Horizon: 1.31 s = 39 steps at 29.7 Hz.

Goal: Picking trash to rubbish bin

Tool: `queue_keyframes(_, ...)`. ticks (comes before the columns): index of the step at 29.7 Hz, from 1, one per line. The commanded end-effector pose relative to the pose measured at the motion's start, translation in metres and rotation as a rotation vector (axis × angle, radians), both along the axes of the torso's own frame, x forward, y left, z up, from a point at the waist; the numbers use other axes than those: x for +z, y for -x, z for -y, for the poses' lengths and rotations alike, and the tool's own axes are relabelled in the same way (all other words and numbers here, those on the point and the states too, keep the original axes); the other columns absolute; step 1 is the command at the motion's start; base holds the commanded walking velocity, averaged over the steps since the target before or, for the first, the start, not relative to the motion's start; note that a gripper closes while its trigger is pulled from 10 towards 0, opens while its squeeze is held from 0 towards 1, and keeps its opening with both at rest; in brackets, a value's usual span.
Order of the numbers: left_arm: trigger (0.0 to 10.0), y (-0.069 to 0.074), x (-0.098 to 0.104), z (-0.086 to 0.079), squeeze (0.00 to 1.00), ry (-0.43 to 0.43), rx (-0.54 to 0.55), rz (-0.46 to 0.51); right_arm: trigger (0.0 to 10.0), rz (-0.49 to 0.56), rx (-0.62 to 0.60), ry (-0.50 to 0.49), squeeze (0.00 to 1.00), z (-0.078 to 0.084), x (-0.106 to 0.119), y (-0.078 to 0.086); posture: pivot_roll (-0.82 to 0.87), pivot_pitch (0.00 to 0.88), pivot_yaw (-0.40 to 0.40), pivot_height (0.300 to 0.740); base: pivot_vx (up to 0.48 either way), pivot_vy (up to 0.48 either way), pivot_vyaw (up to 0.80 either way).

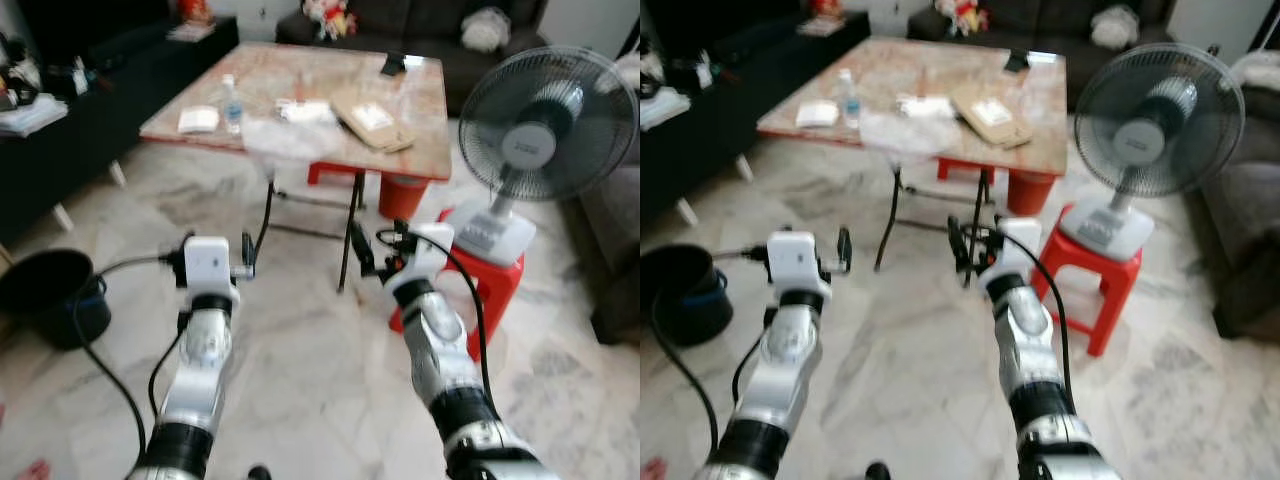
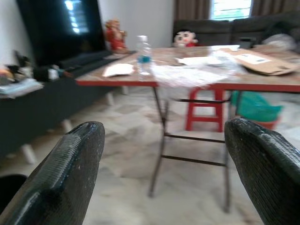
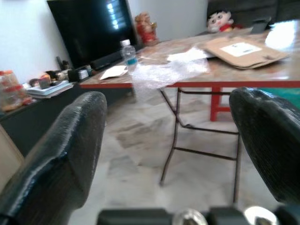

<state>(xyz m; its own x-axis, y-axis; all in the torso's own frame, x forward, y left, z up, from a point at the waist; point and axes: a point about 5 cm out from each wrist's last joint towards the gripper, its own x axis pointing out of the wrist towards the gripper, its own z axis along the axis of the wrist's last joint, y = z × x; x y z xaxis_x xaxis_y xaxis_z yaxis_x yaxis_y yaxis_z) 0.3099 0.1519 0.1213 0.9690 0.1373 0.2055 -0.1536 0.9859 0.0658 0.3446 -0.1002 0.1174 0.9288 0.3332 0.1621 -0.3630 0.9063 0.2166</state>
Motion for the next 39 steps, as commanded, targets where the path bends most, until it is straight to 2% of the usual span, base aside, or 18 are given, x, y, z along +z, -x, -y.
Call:
queue_keyframes(1,10.0,0.004,0.005,0.004,1.00,-0.001,-0.002,0.019,10.0,-0.006,0.007,0.011,1.00,0.003,-0.001,0.003,-0.02,0.122,-0.061,0.740,0.000,0.000,0.00)
queue_keyframes(11,10.0,0.021,-0.001,0.008,1.00,0.016,0.016,-0.014,10.0,-0.035,0.031,0.033,1.00,0.009,-0.006,0.017,-0.04,0.181,-0.098,0.740,0.000,0.000,0.00)
queue_keyframes(21,10.0,0.028,-0.003,0.008,1.00,0.016,0.027,-0.029,10.0,-0.059,0.052,0.035,1.00,0.008,-0.010,0.026,-0.04,0.197,-0.107,0.740,0.000,0.000,0.00)
queue_keyframes(22,10.0,0.028,-0.002,0.007,0.00,-0.004,0.034,-0.032,10.0,-0.060,0.054,0.035,1.00,0.008,-0.009,0.026,-0.04,0.190,-0.103,0.740,0.000,0.000,0.00)
queue_keyframes(28,10.0,0.024,0.004,0.003,0.00,-0.027,0.047,-0.021,10.0,-0.054,0.039,0.043,1.00,0.006,-0.003,0.021,-0.02,0.174,-0.094,0.740,0.000,0.000,0.00)
queue_keyframes(29,10.0,0.023,0.006,0.002,0.00,-0.028,0.049,-0.020,10.0,-0.054,0.032,0.050,0.00,0.006,-0.002,0.020,-0.02,0.165,-0.091,0.740,0.000,0.000,0.00)
queue_keyframes(39,10.0,0.022,0.014,-0.010,0.00,-0.064,0.069,-0.001,10.0,-0.026,-0.015,0.041,0.00,0.007,0.011,0.006,-0.01,0.129,-0.075,0.740,0.000,0.000,0.00)
